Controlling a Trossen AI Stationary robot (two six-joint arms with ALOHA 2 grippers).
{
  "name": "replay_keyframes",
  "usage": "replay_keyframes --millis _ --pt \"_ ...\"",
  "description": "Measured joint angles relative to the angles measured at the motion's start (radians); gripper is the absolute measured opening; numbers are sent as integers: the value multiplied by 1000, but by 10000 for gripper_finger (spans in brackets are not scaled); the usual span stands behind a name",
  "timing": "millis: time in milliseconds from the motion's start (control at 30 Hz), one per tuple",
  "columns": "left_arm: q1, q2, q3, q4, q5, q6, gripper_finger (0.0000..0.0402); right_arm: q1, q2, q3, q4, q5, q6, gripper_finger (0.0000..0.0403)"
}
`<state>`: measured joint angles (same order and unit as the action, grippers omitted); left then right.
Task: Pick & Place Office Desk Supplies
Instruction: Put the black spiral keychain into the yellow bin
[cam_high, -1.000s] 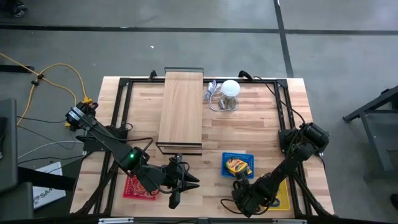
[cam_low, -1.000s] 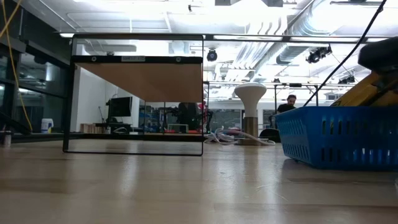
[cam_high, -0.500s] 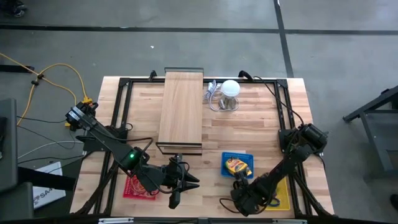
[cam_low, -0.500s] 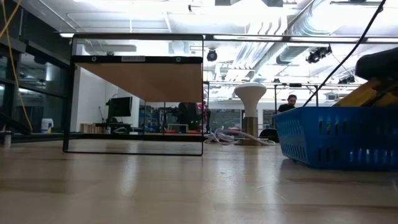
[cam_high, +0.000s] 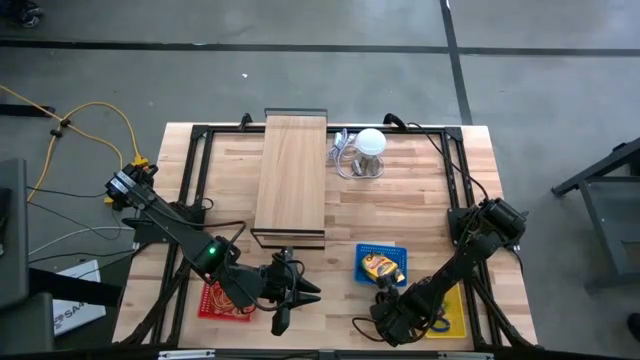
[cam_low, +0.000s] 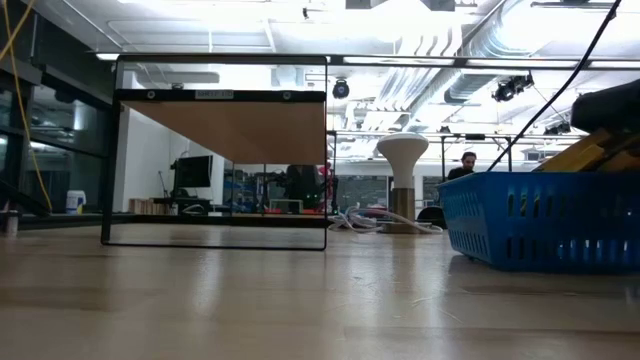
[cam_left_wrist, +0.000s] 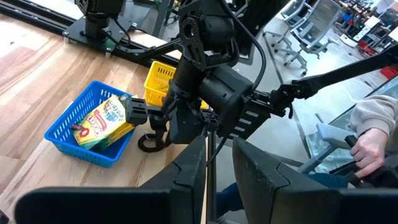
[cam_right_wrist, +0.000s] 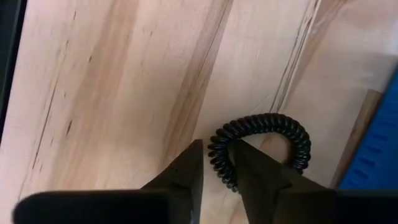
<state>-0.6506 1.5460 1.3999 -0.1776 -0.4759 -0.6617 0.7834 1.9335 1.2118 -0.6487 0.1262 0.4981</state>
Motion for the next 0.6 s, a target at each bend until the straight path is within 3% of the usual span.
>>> replay_keyframes --millis 300,600 --pt "0 0 0 0 0 0 77 0 0 0 0 0 2 20" --pt "0 0 0 0 0 0 77 9 -8 -2 -2 6 10 17"
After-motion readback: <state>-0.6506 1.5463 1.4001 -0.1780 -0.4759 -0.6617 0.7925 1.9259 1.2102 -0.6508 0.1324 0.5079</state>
